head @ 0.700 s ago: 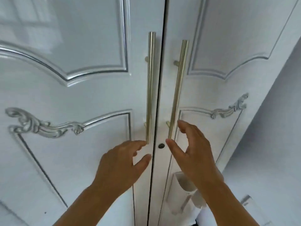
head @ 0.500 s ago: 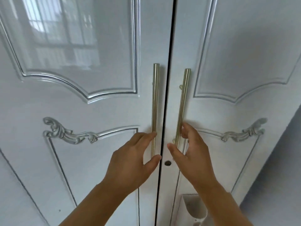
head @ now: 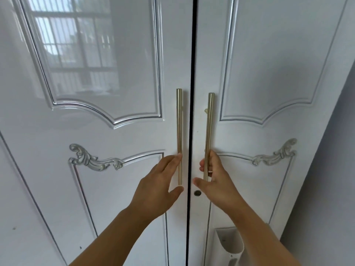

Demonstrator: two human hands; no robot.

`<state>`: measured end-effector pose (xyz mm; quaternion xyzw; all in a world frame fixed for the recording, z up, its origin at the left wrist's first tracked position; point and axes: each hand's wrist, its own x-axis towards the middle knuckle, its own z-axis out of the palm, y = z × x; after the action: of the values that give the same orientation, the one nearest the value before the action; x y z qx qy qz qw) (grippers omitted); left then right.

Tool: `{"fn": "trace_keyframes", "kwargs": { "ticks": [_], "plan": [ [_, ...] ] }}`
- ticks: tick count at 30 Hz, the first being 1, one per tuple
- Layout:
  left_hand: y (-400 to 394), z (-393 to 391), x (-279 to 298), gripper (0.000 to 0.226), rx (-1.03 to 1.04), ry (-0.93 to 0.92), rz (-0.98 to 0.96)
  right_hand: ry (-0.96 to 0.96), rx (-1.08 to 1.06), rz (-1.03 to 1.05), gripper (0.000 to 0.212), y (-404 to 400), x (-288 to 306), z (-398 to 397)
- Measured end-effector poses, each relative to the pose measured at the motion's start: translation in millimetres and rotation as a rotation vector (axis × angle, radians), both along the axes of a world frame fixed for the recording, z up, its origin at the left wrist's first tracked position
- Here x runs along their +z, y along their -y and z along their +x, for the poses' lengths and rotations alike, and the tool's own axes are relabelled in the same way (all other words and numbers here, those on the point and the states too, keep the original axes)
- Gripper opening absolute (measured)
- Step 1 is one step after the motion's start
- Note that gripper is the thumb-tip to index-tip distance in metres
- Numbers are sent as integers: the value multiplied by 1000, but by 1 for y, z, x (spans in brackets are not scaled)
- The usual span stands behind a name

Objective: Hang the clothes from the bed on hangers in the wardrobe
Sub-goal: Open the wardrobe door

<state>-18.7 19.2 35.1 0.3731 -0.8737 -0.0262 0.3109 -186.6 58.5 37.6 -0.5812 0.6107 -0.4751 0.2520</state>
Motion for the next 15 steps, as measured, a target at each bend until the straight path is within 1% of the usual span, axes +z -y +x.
{"fn": "trace_keyframes", "kwargs": {
  "ticks": [4, 8, 12, 15],
  "plan": [
    [-3, 4, 2, 71, -68, 12, -30, -23, -48, -8, 81, -8, 0, 5],
    [3, 12, 8, 65, -147, -25, -40, -42, -101, -42, 71, -35, 0, 9],
    [11, 6, 10, 62, -219, -80, -61, -65, -229, -100, 73, -80, -5, 10],
    [4, -15, 11, 65, -330, -67, -70, -96, -357, -127, 71, -108, -9, 12]
  ]
}}
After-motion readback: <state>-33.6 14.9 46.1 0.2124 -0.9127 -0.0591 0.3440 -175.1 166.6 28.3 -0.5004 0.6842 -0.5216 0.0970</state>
